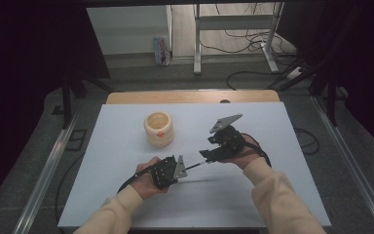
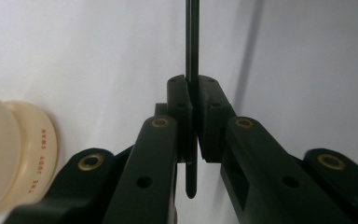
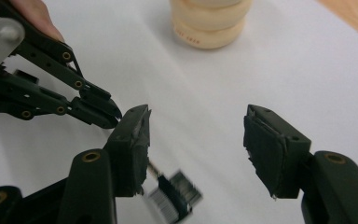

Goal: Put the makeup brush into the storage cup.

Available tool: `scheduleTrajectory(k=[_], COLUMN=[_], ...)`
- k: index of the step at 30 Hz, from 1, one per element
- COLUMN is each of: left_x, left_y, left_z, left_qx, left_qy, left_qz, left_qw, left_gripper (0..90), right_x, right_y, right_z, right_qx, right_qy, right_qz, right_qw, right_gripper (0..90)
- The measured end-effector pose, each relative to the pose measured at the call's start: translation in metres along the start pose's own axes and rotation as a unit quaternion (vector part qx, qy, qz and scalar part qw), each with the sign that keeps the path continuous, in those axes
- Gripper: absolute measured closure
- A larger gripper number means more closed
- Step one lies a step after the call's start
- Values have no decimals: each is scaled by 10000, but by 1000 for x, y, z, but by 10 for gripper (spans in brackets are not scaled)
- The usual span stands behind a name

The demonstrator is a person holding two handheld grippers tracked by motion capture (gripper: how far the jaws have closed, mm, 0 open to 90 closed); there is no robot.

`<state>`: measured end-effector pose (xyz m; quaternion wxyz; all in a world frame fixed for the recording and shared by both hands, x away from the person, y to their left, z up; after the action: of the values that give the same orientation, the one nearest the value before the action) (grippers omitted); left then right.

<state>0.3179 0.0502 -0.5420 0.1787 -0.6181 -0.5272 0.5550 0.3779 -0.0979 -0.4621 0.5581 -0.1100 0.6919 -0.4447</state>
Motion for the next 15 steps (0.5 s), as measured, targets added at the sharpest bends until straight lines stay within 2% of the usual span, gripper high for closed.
scheduleTrajectory(k=[5, 8, 13, 14, 15], left_x=[6, 7, 11, 12, 12], left_y=[-5, -8, -14, -15, -15], left_z=[-5, -7, -12, -13, -13], left_qx=[37, 66, 137, 187, 187], left_qy=[-219, -397, -595, -718, -718], left_qz=[71, 201, 332, 415, 415], left_qw=[9997, 9990, 9976, 9964, 9964], left_gripper=[852, 853, 853, 852, 853], right_x=[10, 20, 43, 51, 54], right_y=[-14, -24, -29, -31, -32], right_z=[0, -3, -5, -4, -4], right_qx=[42, 70, 160, 179, 188], right_qy=[225, 347, 543, 648, 697], right_qz=[260, 466, 538, 585, 597], right_qw=[9994, 9983, 9969, 9960, 9956], right_gripper=[355, 328, 308, 308, 308])
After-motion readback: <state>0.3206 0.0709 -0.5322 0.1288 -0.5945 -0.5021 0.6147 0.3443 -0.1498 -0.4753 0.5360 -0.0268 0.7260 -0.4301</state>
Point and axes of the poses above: each handheld gripper's, and its own axes: y roughly forward along the jaws, x roughly out of its underside, z roughly to its right, the point moved 7 cm from there along y, roughly forward along the jaws, and after that the axes turned 1 degree about x, right-handed, at the moved point
